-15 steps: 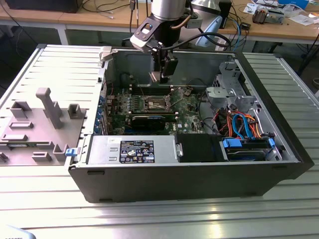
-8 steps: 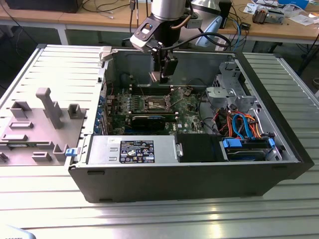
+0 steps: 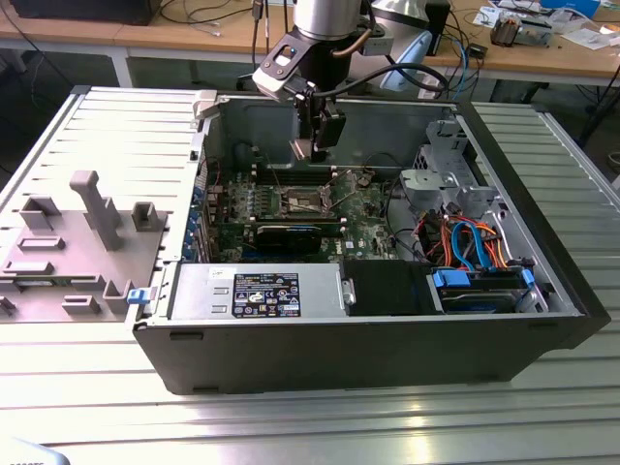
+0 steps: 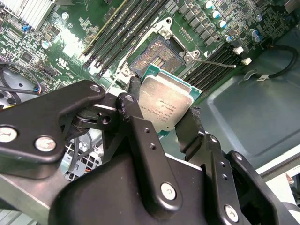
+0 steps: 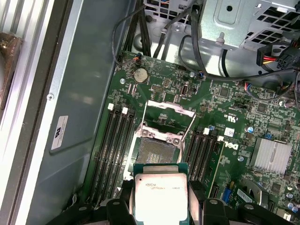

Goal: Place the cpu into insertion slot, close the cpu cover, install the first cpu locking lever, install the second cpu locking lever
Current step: 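Place the cpu into insertion slot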

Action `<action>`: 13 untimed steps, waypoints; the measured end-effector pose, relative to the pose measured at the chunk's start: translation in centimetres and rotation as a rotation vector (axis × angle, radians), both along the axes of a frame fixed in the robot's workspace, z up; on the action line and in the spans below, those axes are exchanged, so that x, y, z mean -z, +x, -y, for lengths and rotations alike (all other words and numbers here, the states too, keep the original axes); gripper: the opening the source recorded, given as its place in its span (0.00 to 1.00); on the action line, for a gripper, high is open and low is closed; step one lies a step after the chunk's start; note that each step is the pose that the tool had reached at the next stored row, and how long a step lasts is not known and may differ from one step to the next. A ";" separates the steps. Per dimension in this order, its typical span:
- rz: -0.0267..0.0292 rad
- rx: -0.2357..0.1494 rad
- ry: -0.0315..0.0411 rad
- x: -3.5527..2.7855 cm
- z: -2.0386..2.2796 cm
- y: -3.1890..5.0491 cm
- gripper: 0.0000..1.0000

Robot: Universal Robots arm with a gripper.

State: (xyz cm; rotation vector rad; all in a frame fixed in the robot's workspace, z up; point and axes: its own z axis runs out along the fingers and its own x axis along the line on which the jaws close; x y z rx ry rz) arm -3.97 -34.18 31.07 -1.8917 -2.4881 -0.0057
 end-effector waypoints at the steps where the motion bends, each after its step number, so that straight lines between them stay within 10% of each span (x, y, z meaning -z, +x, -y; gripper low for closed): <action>1: 0.0000 0.001 0.0001 0.00 0.00 0.00 0.55; 13: 0.0000 0.006 0.0000 0.01 0.00 0.00 0.55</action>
